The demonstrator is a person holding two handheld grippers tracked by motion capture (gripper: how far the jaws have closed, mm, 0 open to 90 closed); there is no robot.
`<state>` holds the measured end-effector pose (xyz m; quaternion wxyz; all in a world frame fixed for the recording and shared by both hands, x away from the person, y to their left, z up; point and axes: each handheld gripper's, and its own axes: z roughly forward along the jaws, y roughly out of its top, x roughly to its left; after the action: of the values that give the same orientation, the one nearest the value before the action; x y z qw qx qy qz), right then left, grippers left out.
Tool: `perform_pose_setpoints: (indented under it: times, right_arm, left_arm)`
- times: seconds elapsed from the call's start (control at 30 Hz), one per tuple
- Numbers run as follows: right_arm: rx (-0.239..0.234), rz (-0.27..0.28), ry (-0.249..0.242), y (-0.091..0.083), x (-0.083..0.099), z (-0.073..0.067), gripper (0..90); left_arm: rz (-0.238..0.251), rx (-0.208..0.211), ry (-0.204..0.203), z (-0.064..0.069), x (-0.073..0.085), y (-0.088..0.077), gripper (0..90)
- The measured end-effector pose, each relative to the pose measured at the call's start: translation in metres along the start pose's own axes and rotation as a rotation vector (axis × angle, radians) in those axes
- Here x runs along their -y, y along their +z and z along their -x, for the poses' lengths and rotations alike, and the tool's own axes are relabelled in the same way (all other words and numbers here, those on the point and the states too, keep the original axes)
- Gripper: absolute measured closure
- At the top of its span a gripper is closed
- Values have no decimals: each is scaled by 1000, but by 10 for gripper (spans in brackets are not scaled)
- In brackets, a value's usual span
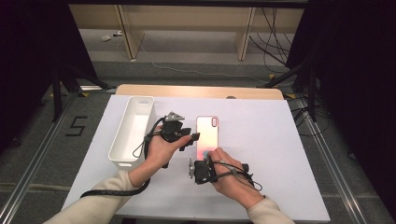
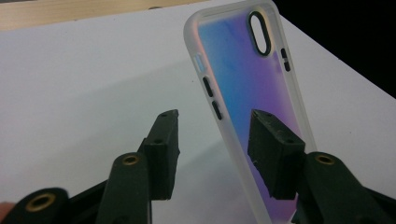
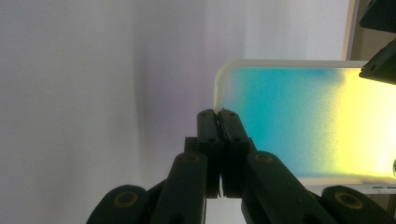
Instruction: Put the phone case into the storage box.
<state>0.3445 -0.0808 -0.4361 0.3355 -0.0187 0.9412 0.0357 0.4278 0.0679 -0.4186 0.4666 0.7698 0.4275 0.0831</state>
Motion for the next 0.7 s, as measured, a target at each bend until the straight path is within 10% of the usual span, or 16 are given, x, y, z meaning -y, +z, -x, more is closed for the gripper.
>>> perform_pose_setpoints:
  times: [0.7]
  right_arm:
    - [26, -7, -9, 0, -4, -3, 893]
  left_arm:
    - [4, 14, -40, 2, 2, 4, 709]
